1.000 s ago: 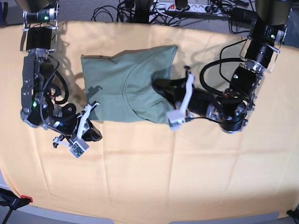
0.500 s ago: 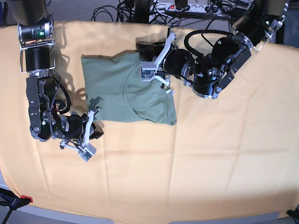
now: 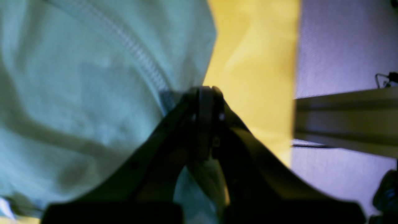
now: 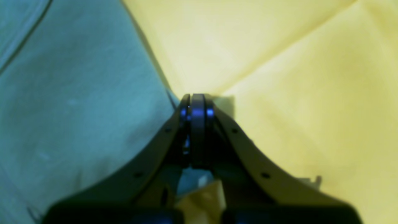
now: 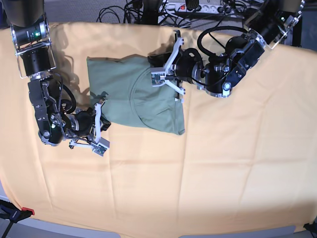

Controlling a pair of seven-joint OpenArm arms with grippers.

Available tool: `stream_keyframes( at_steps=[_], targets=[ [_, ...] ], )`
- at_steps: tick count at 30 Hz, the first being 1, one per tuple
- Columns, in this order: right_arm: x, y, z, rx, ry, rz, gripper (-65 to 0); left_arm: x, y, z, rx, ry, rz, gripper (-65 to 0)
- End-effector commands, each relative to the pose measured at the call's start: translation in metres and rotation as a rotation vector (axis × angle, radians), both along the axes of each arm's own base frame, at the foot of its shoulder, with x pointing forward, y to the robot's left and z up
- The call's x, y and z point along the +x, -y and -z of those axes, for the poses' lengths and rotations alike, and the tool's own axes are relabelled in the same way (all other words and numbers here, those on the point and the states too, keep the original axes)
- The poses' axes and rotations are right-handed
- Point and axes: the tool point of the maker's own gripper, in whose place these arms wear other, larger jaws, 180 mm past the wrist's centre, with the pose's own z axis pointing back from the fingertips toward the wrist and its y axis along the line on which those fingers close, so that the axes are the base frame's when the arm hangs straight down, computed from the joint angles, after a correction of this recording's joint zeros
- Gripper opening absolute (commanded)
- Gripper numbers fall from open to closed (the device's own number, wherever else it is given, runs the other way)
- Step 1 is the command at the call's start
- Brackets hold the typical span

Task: Fold the T-shirt properly
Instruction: 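Press and square the folded bundle with both grippers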

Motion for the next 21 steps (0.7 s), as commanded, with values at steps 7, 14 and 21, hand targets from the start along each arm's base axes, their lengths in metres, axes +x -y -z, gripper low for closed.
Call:
stream_keyframes(
  at_steps=[7, 14, 21],
  targets=[
    [-0.016, 0.001, -0.029, 0.103, -0.085, -0.042, -65.0, 0.068, -0.021, 0.0, 0.059, 0.1, -0.083, -65.0],
    [-0.062, -0.012, -0.033, 0.211, -0.146, -0.109, -65.0, 0.146, -0.028, -0.018, 0.043, 0.281, -0.24, -65.0],
    [-0.086, 0.005, -0.022, 0.223, -0.154, -0.034, -65.0, 0.196, -0.029, -0.044, -0.02, 0.445, -0.326, -65.0]
  ],
)
